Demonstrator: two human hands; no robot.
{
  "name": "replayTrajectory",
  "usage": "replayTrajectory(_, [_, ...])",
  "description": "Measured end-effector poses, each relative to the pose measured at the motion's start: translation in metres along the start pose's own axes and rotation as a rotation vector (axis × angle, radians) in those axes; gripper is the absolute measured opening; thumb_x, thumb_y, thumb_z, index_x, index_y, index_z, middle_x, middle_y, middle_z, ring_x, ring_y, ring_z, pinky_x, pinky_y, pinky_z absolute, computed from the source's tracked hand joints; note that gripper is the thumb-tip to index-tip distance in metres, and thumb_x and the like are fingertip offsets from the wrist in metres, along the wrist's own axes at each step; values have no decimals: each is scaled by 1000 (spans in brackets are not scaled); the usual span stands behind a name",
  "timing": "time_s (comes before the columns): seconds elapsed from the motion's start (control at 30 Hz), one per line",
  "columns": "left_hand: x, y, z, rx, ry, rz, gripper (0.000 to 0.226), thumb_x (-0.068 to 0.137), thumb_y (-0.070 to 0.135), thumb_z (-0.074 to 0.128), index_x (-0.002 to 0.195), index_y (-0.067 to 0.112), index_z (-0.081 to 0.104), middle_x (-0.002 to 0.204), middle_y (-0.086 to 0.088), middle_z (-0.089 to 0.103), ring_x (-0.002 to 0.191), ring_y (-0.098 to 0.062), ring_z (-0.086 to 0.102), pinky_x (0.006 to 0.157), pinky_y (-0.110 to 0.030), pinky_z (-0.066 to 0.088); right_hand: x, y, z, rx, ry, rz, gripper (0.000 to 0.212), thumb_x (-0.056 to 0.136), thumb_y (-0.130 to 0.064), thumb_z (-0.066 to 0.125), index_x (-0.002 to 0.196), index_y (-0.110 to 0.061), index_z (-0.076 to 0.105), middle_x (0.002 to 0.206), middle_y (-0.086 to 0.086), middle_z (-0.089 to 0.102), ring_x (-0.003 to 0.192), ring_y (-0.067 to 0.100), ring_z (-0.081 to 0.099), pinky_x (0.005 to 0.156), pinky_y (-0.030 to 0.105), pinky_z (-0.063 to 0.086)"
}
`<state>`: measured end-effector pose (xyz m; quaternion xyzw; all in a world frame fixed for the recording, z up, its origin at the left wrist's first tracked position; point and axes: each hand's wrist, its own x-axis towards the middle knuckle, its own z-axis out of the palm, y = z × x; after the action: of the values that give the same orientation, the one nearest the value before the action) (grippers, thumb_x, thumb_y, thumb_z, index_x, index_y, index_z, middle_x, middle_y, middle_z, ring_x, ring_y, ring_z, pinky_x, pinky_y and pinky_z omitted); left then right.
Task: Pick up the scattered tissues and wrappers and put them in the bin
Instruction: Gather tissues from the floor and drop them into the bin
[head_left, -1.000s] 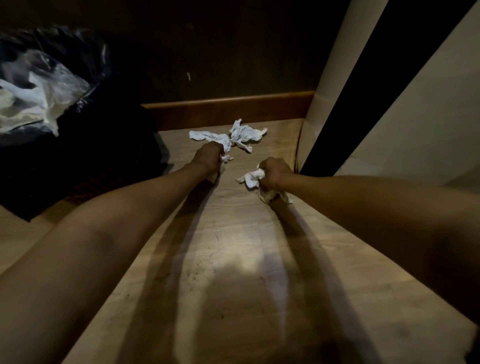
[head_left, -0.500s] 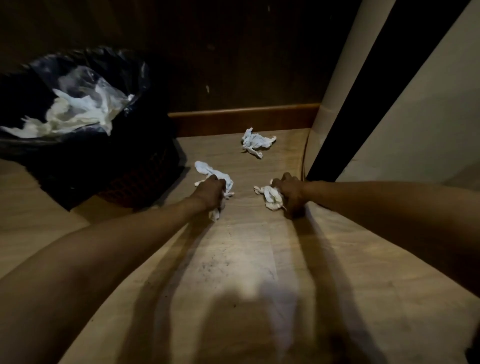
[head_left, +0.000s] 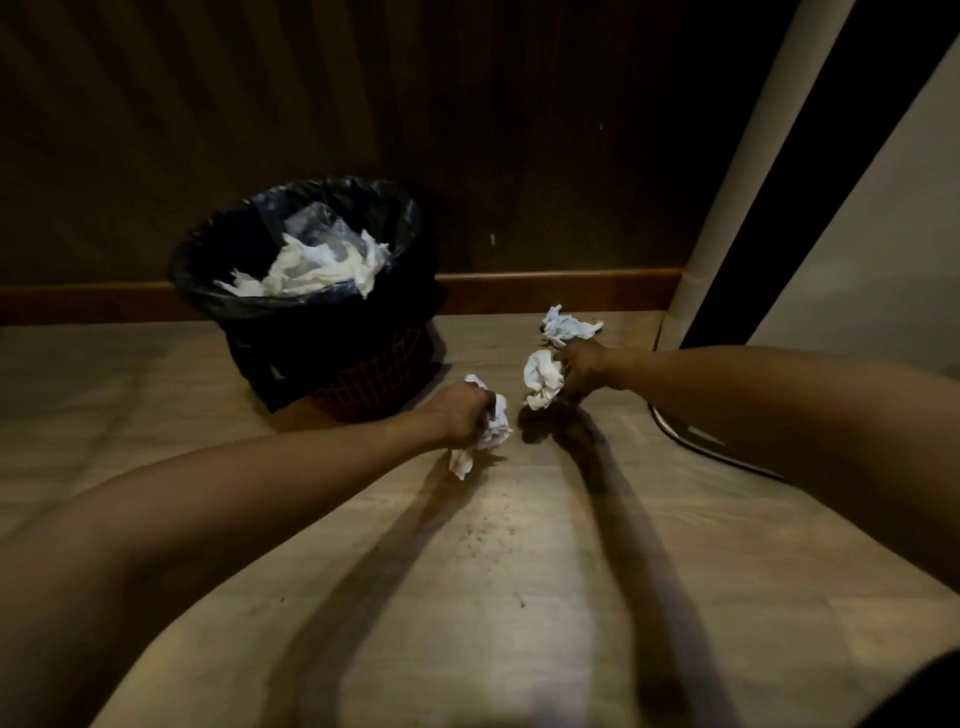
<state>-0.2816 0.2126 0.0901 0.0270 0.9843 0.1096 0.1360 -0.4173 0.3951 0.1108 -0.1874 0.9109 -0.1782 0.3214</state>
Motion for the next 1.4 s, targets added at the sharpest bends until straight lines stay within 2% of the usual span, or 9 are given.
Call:
replayTrajectory(0.1, [-29,1,-37,46,100,54,27,90,12,63,116,9,64,123,-15,62,109,-32,62,84,-33,48,-3,-23,-10,220,-13,55,68,82,7,73,143,-4,44,122,22,61,92,33,68,70,38,63])
replayTrajectory(0.3, [-82,-12,-122,209,418,216,23,91,14,61,112,7,60,117,-16,55,96,-33,60,78,-40,46,-22,-63,-33,364,54,52,74,83,13,68,148,-4,37,96,19,67,57,22,72,39,24,53])
replayTrajectory(0.43, [-98,-43,-187,252,610,129,22,89,11,61,110,6,61,117,-19,56,101,-38,58,76,-40,42,-31,-84,-37,444,61,23,74,85,19,62,149,-3,34,116,29,63,70,29,69,50,33,61])
replayTrajectory(0.6, [-109,-96,-230,202,698,-158,24,91,7,55,114,7,63,122,-20,56,112,-40,54,89,-45,46,-39,-127,-54,446,233,-1,56,77,8,76,129,3,55,108,22,68,92,32,71,78,43,62])
replayTrajectory(0.8, [-101,-136,-231,-3,755,-356,37,91,3,57,126,14,62,133,-17,56,121,-37,55,100,-44,46,-65,-203,-84,689,316,-178,57,87,2,69,138,1,44,123,17,58,100,31,67,65,29,59])
replayTrajectory(0.9, [-99,-145,-225,-50,731,-370,57,87,-5,58,137,19,54,143,-16,50,128,-38,51,104,-44,45,-61,-244,-89,698,359,-253,63,74,-3,82,129,-6,53,122,16,65,82,25,72,49,27,58])
replayTrajectory(1.0, [-104,-154,-219,-85,742,-403,66,86,-6,62,144,24,47,145,-12,42,129,-37,49,110,-43,43,-62,-276,-89,708,415,-329,61,68,-8,88,123,-8,61,118,11,67,94,27,72,49,27,59])
replayTrajectory(1.23, [-125,-172,-217,-119,949,-527,13,90,6,64,93,18,69,98,-11,71,91,-31,69,81,-45,61,-60,-318,-78,607,532,-324,77,66,-35,90,130,-12,55,127,6,60,110,25,64,84,36,60])
replayTrajectory(1.4, [-130,-173,-219,-265,948,-512,6,88,12,71,92,14,74,101,-8,74,93,-22,70,85,-40,61,-48,-333,-71,557,551,-337,78,73,-26,86,139,-8,48,138,10,54,125,29,55,100,35,52])
